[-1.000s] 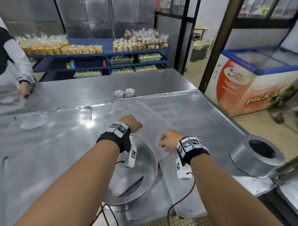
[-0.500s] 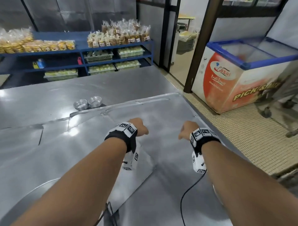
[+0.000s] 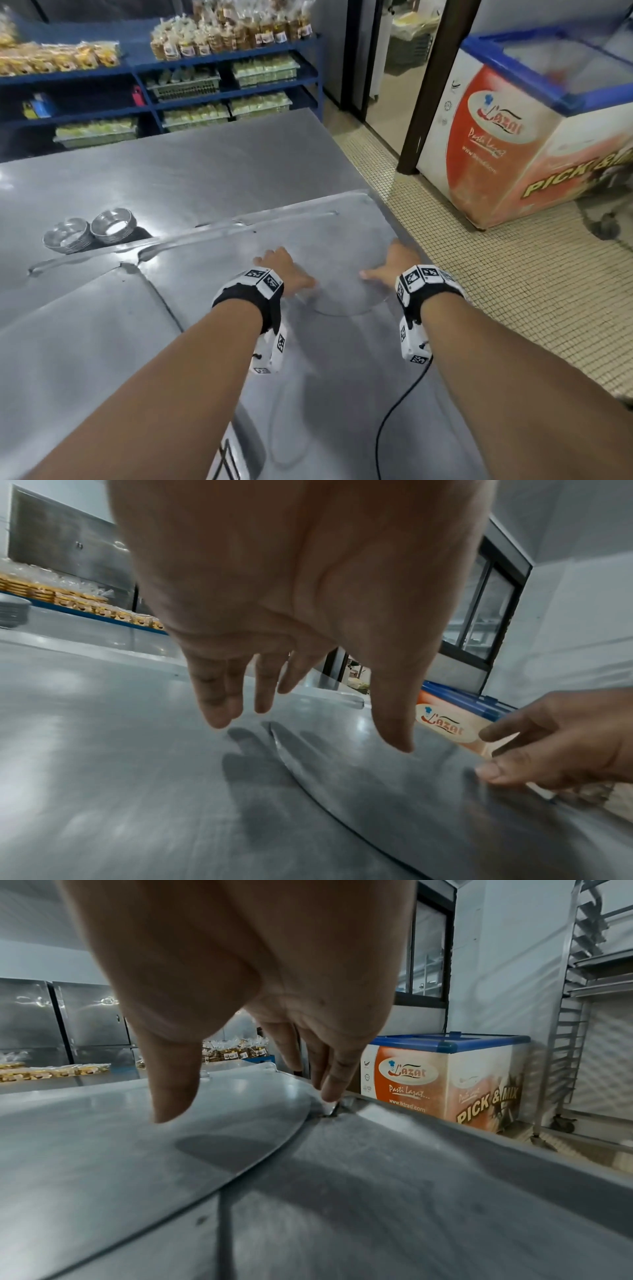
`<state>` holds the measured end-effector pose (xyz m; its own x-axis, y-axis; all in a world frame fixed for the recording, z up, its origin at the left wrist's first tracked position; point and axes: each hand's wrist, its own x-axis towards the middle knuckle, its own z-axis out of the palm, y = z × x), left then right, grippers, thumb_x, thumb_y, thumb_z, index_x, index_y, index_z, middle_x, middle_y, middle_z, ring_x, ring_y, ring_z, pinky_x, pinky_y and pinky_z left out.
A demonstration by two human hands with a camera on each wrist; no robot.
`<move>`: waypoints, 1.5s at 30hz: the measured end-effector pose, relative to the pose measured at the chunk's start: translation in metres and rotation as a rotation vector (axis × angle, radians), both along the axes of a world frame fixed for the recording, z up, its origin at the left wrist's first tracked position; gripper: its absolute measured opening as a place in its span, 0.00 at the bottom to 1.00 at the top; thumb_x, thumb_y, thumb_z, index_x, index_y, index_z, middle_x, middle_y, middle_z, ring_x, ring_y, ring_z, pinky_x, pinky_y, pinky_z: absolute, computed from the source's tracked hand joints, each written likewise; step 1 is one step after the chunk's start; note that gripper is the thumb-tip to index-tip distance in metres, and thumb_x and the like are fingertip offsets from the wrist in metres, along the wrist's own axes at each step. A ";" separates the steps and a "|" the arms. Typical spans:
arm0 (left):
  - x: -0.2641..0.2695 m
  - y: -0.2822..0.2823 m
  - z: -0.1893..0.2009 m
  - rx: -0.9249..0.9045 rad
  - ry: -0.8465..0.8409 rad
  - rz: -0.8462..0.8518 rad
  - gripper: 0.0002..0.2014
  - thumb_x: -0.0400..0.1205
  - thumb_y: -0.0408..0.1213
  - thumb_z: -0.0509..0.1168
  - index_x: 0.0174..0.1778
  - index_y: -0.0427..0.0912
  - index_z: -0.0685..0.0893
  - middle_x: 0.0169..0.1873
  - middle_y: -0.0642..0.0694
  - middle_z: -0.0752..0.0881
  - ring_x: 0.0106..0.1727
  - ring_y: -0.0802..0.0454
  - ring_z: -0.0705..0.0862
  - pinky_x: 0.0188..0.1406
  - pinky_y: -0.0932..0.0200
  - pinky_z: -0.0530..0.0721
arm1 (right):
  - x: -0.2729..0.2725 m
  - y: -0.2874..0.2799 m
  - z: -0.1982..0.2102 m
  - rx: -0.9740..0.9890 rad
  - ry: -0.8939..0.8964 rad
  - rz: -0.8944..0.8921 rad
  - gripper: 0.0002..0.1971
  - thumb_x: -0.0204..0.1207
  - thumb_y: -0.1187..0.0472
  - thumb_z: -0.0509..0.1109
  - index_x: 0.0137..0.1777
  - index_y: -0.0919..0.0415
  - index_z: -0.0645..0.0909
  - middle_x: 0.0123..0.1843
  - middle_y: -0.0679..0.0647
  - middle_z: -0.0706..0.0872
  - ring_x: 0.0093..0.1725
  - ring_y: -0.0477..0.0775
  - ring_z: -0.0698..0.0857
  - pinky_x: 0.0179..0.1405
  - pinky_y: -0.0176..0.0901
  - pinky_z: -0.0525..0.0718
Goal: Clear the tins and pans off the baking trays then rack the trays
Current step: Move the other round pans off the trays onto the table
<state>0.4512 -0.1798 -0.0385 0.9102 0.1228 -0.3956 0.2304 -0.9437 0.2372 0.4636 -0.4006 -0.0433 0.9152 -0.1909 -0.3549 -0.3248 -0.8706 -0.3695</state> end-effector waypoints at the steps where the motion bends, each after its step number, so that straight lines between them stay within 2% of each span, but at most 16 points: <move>1: 0.007 -0.004 -0.006 0.029 -0.013 0.009 0.43 0.73 0.65 0.72 0.73 0.35 0.71 0.66 0.38 0.77 0.69 0.36 0.77 0.68 0.49 0.73 | 0.006 -0.003 -0.001 0.010 -0.013 0.002 0.58 0.50 0.36 0.83 0.79 0.62 0.67 0.75 0.58 0.78 0.76 0.64 0.75 0.76 0.53 0.74; 3: 0.017 -0.009 -0.013 0.061 -0.030 0.036 0.48 0.69 0.70 0.73 0.73 0.35 0.71 0.67 0.38 0.73 0.70 0.35 0.72 0.67 0.48 0.72 | 0.018 -0.008 -0.005 -0.003 -0.049 0.005 0.58 0.49 0.38 0.86 0.79 0.59 0.67 0.77 0.56 0.76 0.78 0.62 0.72 0.78 0.49 0.69; 6: 0.027 -0.014 -0.020 0.105 -0.047 0.081 0.51 0.65 0.71 0.75 0.73 0.35 0.73 0.67 0.38 0.69 0.71 0.35 0.69 0.66 0.46 0.74 | 0.027 -0.011 -0.006 -0.015 -0.019 -0.023 0.53 0.41 0.39 0.89 0.70 0.56 0.77 0.69 0.55 0.82 0.70 0.61 0.81 0.67 0.46 0.79; 9: 0.032 -0.018 -0.027 0.090 -0.057 0.124 0.53 0.60 0.70 0.79 0.72 0.36 0.74 0.67 0.39 0.68 0.71 0.36 0.68 0.68 0.44 0.75 | 0.039 -0.010 -0.007 0.030 0.054 -0.052 0.58 0.27 0.36 0.88 0.65 0.56 0.79 0.64 0.53 0.86 0.62 0.61 0.86 0.63 0.54 0.85; 13: 0.033 -0.016 -0.033 0.035 -0.112 0.226 0.56 0.49 0.70 0.82 0.66 0.37 0.75 0.63 0.41 0.71 0.67 0.37 0.72 0.67 0.47 0.78 | 0.039 -0.011 -0.002 0.029 0.078 -0.068 0.62 0.34 0.42 0.92 0.72 0.61 0.74 0.71 0.56 0.80 0.69 0.62 0.81 0.68 0.57 0.82; 15: 0.031 -0.014 -0.029 -0.029 -0.107 0.266 0.58 0.48 0.69 0.84 0.67 0.37 0.74 0.64 0.40 0.74 0.67 0.37 0.74 0.68 0.47 0.79 | 0.034 -0.009 0.002 0.048 0.050 -0.099 0.70 0.33 0.43 0.93 0.78 0.64 0.65 0.77 0.59 0.72 0.74 0.64 0.76 0.72 0.60 0.78; 17: 0.028 -0.007 -0.026 -0.114 -0.090 0.300 0.58 0.52 0.64 0.86 0.71 0.36 0.70 0.66 0.38 0.73 0.69 0.38 0.76 0.68 0.49 0.78 | 0.028 -0.006 0.010 0.078 0.023 -0.135 0.75 0.33 0.47 0.94 0.81 0.64 0.56 0.81 0.61 0.64 0.77 0.66 0.72 0.74 0.64 0.75; 20: 0.017 -0.002 -0.019 -0.287 -0.180 0.364 0.54 0.61 0.51 0.88 0.75 0.34 0.66 0.69 0.37 0.70 0.69 0.41 0.76 0.68 0.51 0.78 | 0.016 0.002 0.032 0.098 -0.036 -0.142 0.72 0.36 0.53 0.95 0.80 0.62 0.55 0.79 0.62 0.62 0.76 0.70 0.72 0.70 0.69 0.77; 22: 0.008 -0.007 -0.009 -0.301 -0.287 0.458 0.49 0.61 0.47 0.87 0.71 0.35 0.68 0.66 0.40 0.71 0.64 0.44 0.77 0.62 0.51 0.83 | 0.004 0.012 0.049 0.077 -0.091 -0.130 0.70 0.42 0.55 0.94 0.81 0.61 0.51 0.79 0.65 0.58 0.74 0.72 0.73 0.66 0.70 0.80; 24: -0.008 -0.008 0.012 -0.269 -0.363 0.557 0.44 0.61 0.47 0.86 0.67 0.37 0.70 0.63 0.43 0.75 0.55 0.48 0.78 0.48 0.57 0.81 | -0.012 0.024 0.062 0.059 -0.178 -0.122 0.68 0.47 0.56 0.93 0.80 0.60 0.48 0.78 0.68 0.57 0.68 0.74 0.78 0.62 0.66 0.83; 25: -0.014 -0.005 0.021 -0.271 -0.411 0.572 0.44 0.61 0.48 0.86 0.66 0.37 0.70 0.62 0.43 0.75 0.54 0.48 0.78 0.46 0.57 0.80 | -0.022 0.030 0.069 0.059 -0.234 -0.121 0.65 0.47 0.56 0.93 0.78 0.58 0.51 0.76 0.69 0.59 0.63 0.74 0.81 0.60 0.65 0.85; 28: -0.039 0.013 0.048 -0.286 -0.518 0.517 0.48 0.57 0.53 0.88 0.64 0.36 0.68 0.61 0.40 0.73 0.55 0.43 0.80 0.55 0.51 0.85 | -0.055 0.048 0.091 0.097 -0.370 -0.142 0.56 0.46 0.56 0.93 0.68 0.57 0.57 0.69 0.67 0.66 0.53 0.72 0.84 0.54 0.62 0.87; 33: -0.098 0.063 0.113 -0.309 -0.647 0.481 0.50 0.58 0.51 0.89 0.66 0.35 0.67 0.63 0.36 0.73 0.62 0.37 0.81 0.62 0.48 0.82 | -0.114 0.097 0.141 0.181 -0.497 -0.143 0.54 0.43 0.55 0.94 0.64 0.58 0.60 0.65 0.66 0.69 0.53 0.70 0.83 0.55 0.59 0.86; 38: -0.177 0.135 0.171 -0.350 -0.682 0.486 0.50 0.62 0.49 0.88 0.70 0.34 0.66 0.68 0.34 0.71 0.68 0.34 0.78 0.69 0.43 0.80 | -0.181 0.162 0.190 0.213 -0.534 -0.078 0.55 0.48 0.55 0.93 0.69 0.63 0.59 0.69 0.67 0.68 0.60 0.69 0.81 0.55 0.54 0.82; 42: -0.240 0.207 0.192 -0.387 -0.662 0.493 0.50 0.62 0.48 0.88 0.71 0.38 0.65 0.70 0.35 0.68 0.70 0.30 0.77 0.71 0.38 0.80 | -0.238 0.222 0.212 0.279 -0.521 -0.021 0.55 0.46 0.55 0.93 0.69 0.61 0.60 0.70 0.64 0.69 0.65 0.69 0.79 0.61 0.58 0.81; 45: -0.287 0.260 0.199 -0.424 -0.610 0.498 0.47 0.62 0.47 0.88 0.68 0.42 0.64 0.69 0.38 0.67 0.67 0.29 0.77 0.69 0.34 0.80 | -0.281 0.264 0.215 0.309 -0.501 0.027 0.57 0.45 0.54 0.93 0.70 0.62 0.62 0.70 0.63 0.71 0.64 0.68 0.80 0.61 0.58 0.81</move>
<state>0.1643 0.0802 0.1604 0.8572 0.5136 0.0380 0.3097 -0.5729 0.7588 0.1828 -0.1364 0.1718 0.9888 -0.1215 0.0861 -0.0246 -0.7034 -0.7104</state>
